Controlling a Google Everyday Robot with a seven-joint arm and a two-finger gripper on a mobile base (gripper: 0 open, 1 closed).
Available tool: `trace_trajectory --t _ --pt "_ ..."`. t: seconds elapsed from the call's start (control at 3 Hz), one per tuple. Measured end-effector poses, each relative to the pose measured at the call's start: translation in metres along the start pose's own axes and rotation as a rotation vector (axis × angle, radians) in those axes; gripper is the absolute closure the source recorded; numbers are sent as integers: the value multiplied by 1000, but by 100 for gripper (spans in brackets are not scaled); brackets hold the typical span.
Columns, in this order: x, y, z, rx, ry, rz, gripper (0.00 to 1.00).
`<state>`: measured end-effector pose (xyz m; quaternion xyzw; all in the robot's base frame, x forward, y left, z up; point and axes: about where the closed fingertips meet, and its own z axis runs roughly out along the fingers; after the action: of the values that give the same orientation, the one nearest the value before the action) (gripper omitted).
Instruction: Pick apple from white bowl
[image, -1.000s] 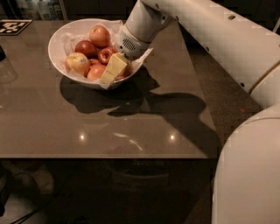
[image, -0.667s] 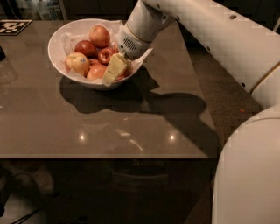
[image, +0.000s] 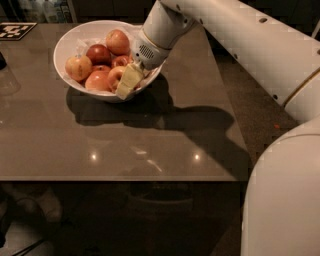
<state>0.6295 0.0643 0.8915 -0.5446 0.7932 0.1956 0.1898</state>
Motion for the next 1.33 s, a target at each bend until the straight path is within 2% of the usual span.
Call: trace_trajectory --t 0.33,0.67,1.33 --pt "0 0 0 0 0 0 100" --pt "0 0 0 0 0 0 100" --pt "-22 -4 -35 31 -53 -34 100"
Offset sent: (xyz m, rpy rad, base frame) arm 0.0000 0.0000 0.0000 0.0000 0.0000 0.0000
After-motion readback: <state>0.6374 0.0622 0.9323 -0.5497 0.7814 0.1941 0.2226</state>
